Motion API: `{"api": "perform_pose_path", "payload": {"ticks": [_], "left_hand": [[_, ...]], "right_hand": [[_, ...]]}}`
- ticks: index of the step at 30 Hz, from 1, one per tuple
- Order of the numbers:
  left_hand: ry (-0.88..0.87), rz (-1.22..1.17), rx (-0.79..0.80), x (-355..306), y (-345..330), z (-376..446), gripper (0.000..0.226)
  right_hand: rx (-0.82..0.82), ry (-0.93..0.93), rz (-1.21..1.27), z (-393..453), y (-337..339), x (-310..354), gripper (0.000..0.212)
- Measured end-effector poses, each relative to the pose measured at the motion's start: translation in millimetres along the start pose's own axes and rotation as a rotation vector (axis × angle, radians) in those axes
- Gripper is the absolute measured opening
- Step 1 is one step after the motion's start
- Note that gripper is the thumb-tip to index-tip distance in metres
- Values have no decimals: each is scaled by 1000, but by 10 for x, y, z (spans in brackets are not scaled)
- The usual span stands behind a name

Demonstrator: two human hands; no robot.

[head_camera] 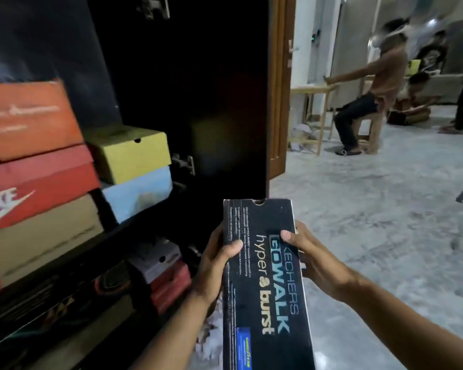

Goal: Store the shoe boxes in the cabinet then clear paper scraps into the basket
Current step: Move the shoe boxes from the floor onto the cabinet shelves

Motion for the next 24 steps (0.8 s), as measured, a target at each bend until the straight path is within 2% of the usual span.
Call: {"api": "perform_pose_path", "payload": {"ticks": [2,4,6,8,10,13,15,18,22,24], "left_hand": [[-50,13,-132,-307,340,53,69],[-97,12,-236,-611,677,158,69],[-166,27,-351,-959,931,287,67],[-229,74,-394,-1347,1045,416,69],[-268,121,-396,-1710,1091,547,63],[-285,106,-479,-2043,1273,777,85],[-278,222,-534,-2192,1324,786,88],[-331,402,-562,-2342,1169,609,70],[-470,841,-523,-2368,1184,531,74],[-460,1045,-504,-2380,1257,583,69]], "right_hand": [[85,28,21,169,-214,148,65],[134,37,76,301,-359,210,88],[204,91,121,419,-492,269,99],[225,145,148,526,-622,410,90],[201,204,166,651,-742,616,65],[127,197,228,937,-810,978,45],[119,150,219,1161,-822,1246,38],[119,86,165,1555,-822,1624,46],[139,9,128,2061,-911,2032,54],[169,-36,117,2268,-988,2172,51]]}}
Point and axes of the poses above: each hand's wrist, its own z-axis towards the middle knuckle, its own y-axis out of the back of the hand, x = y × z, the point moved 2 cm from there along z, towards the middle knuckle, and after that the axes turned 14 degrees about x, right-handed, at the moved point
